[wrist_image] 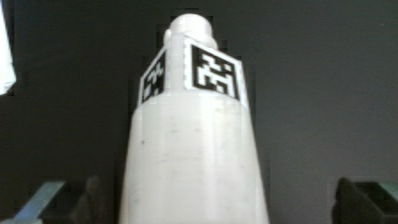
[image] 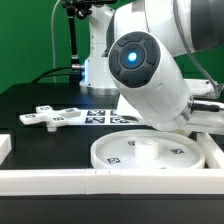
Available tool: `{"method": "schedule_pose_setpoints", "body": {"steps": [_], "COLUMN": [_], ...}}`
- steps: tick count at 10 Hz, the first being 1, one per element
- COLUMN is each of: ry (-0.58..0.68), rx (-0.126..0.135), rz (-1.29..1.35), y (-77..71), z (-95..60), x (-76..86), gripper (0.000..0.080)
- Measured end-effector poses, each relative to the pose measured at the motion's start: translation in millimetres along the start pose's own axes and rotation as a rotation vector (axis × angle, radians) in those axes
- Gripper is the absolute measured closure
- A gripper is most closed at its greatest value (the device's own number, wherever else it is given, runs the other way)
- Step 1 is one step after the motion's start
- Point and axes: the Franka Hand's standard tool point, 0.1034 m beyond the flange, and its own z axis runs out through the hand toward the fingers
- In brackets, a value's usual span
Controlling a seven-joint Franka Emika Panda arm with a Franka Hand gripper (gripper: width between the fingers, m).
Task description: Assemble round table
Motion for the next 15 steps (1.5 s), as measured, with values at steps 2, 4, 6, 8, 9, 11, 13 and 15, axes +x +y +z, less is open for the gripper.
{"method": "schedule_pose_setpoints", "body": {"steps": [2,4,6,8,9,11,13,15], "ry": [-0.002,-0.001,0.002,-0.012,-0.014,-0.021,0.035,0.111], "rx": [0.000,0.003,0.011,0.014,0.006,0.014,0.026,0.044], "rz": [0.001,0.002,-0.001,-0.037,-0.059,-0.059,-0.056,-0.057], "y": [0.8,2.1,7.2,13.8,12.4,6.0,-0.3,-6.4], "z": [0.8,-0.5,-6.5,-25.5,-43.9,-84.5,-88.6,-93.6], "x": [0.4,1.2,3.3,-2.3,-6.6,-15.5,-9.3,-0.8], "gripper": [0.0393,0.0392,0.0392,0.0392,0.0392,0.0390,0.0390,0.0390]}}
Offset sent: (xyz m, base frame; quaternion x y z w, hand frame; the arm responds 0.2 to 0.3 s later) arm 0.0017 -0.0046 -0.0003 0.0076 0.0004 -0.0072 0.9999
